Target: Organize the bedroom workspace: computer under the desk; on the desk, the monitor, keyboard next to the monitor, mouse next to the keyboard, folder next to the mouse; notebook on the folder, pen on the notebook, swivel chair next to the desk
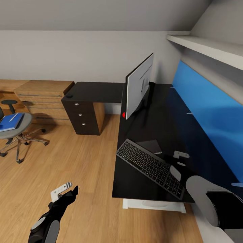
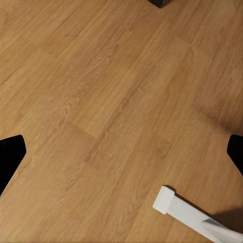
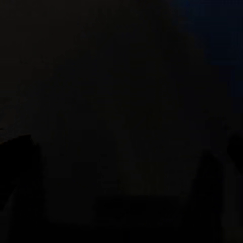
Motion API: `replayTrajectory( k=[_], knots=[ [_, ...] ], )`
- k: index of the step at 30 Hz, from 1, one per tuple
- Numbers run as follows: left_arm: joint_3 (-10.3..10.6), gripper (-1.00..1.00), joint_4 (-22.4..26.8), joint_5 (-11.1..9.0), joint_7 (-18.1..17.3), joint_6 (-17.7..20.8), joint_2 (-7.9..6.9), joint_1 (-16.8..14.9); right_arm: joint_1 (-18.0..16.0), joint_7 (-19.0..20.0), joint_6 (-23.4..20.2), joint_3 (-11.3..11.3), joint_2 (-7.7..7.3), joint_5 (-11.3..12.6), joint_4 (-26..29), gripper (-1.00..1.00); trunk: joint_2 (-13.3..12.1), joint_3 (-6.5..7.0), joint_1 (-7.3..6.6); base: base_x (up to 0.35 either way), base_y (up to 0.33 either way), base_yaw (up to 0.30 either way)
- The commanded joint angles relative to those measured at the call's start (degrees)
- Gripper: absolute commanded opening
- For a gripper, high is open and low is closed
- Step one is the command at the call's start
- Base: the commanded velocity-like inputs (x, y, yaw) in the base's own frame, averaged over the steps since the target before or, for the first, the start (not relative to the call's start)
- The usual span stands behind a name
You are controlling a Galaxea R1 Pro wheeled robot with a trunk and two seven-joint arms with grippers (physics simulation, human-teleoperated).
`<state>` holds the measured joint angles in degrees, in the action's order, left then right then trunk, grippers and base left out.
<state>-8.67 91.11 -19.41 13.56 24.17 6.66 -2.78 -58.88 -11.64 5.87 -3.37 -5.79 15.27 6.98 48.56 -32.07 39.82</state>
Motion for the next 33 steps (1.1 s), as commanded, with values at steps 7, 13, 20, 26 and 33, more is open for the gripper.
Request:
replayTrajectory(
  k=[7,13,20,26,33],
  knots=[
    [-0.11,1.00,-0.02,-0.62,0.26,0.20,0.02,-0.04,0.00,-0.22,-0.16,-0.42,-0.01,0.64,-0.91,1.00,0.03,-0.06,0.02,-0.070,0.000,0.000],
    [-0.04,1.00,-0.05,-0.63,0.24,0.18,0.02,-0.04,0.00,-0.23,-0.16,-0.49,-0.01,0.57,-0.91,1.00,0.03,-0.06,0.02,-0.096,0.000,0.000],
    [-0.03,1.00,-0.06,-0.63,0.24,0.22,0.02,-0.04,0.00,-0.23,-0.16,-0.49,-0.01,0.55,-0.91,1.00,0.03,-0.06,0.02,-0.170,0.015,0.000],
    [-0.03,1.00,-0.13,-0.63,0.24,0.24,0.02,-0.04,0.00,-0.23,-0.16,-0.58,-0.01,0.55,-0.91,1.00,0.03,-0.06,0.02,-0.105,0.011,0.000],
    [-0.03,1.00,-0.14,-0.63,0.24,0.25,0.02,-0.04,0.00,-0.23,-0.14,-0.58,0.00,0.55,-0.91,1.00,0.03,-0.06,0.02,-0.143,0.030,0.000]
  ],
)
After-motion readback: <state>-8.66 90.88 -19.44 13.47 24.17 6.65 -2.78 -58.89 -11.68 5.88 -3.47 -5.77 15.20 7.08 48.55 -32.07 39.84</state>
